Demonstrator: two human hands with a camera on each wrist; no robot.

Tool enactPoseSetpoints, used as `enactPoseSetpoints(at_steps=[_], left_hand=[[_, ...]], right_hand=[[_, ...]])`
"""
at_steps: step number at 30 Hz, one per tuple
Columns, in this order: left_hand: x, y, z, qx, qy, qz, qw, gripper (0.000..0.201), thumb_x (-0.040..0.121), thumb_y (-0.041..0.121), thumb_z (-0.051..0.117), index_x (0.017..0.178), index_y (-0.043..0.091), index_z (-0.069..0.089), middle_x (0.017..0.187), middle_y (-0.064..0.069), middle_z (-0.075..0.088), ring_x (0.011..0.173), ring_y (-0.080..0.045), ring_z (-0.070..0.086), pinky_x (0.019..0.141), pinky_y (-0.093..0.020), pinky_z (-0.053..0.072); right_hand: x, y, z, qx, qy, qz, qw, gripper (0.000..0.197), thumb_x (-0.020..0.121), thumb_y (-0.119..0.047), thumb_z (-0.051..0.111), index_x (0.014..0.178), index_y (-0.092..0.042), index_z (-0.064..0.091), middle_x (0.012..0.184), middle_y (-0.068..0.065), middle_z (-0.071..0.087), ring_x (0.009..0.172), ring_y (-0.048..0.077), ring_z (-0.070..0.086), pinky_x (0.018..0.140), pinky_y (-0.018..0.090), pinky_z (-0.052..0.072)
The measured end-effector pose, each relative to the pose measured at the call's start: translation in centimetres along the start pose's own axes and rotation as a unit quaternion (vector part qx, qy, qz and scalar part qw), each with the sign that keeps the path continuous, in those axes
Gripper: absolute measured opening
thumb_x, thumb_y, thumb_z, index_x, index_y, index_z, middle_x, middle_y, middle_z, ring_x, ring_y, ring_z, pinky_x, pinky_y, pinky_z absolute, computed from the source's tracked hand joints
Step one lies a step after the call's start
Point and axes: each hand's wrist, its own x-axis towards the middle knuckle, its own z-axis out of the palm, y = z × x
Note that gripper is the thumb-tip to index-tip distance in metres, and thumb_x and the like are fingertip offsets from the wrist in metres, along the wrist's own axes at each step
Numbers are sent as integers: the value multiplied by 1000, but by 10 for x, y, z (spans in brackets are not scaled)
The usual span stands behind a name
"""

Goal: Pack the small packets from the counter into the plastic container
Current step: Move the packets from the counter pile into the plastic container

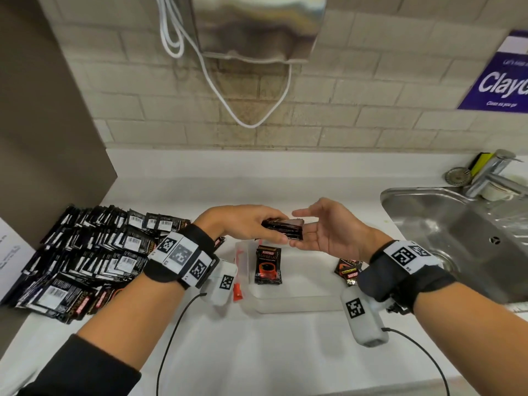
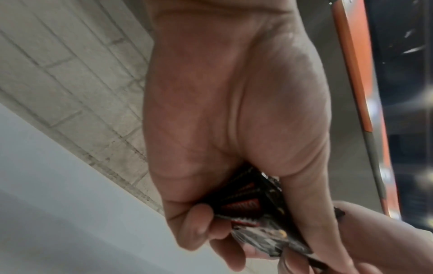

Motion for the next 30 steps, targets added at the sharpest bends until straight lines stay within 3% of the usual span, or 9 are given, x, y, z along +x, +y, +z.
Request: enactPoseSetpoints(at_steps=[2,5,7,12,16,20,23,26,30], left_hand=[[1,6,0,38,-19,-6,999,49,93,38,67,136,18,55,119,-3,62,115,-23,59,99,-36,47],[4,16,-2,79,-49,-9,996,47,92,38,69,133,19,56,117,-5,61,111,-25,59,98,-42,47],[7,22,-2,89,-74,-19,993,51,90,36,72,134,20,54,119,-3,62,111,-23,61,100,-43,48],[19,42,3,174,-134,-39,975,53,83,26,80,123,23,46,116,-2,63,105,-23,64,95,-41,52],[27,47,9,205,-118,-51,970,77,76,25,85,133,20,32,118,-5,59,104,-26,63,91,-44,55],[25,31,11,186,-20,-49,981,91,67,25,90,134,23,29,120,1,45,112,-19,44,94,-39,48],[22,16,12,181,34,-71,980,65,76,17,82,122,18,37,115,-2,45,102,-21,47,77,-32,48],[23,7,23,263,9,-76,962,37,83,13,70,113,16,50,109,-3,50,94,-23,54,70,-31,47],[31,-1,49,339,-31,-62,938,43,84,16,72,122,16,53,112,-2,45,99,-22,47,70,-32,41]], right_hand=[[-1,1,-1,-51,-4,5,999,31,96,-27,55,117,-4,57,97,21,65,85,36,68,77,37,60],[-1,5,-2,-129,-20,-11,991,11,94,-5,59,96,2,67,93,19,62,79,27,66,71,29,60],[-3,5,-5,-141,-22,-3,990,11,92,2,59,89,3,69,92,22,62,79,28,67,70,31,60],[-8,4,-2,-177,-78,58,979,20,93,5,52,110,6,61,100,27,66,87,38,68,77,43,60],[-9,5,1,-227,-84,65,968,22,92,6,53,113,5,60,102,24,68,91,37,68,81,40,60],[-5,10,-14,-261,-5,64,963,30,89,4,59,119,3,61,114,22,68,107,34,64,99,45,51],[2,17,-28,-294,101,66,948,27,87,-2,59,114,-2,60,118,21,68,104,30,62,89,39,44],[9,24,-35,-310,163,85,933,23,87,0,58,109,-3,54,105,22,67,91,30,63,79,37,44],[19,33,-30,-338,167,129,917,21,89,7,56,109,0,51,117,26,62,96,33,62,85,42,53]])
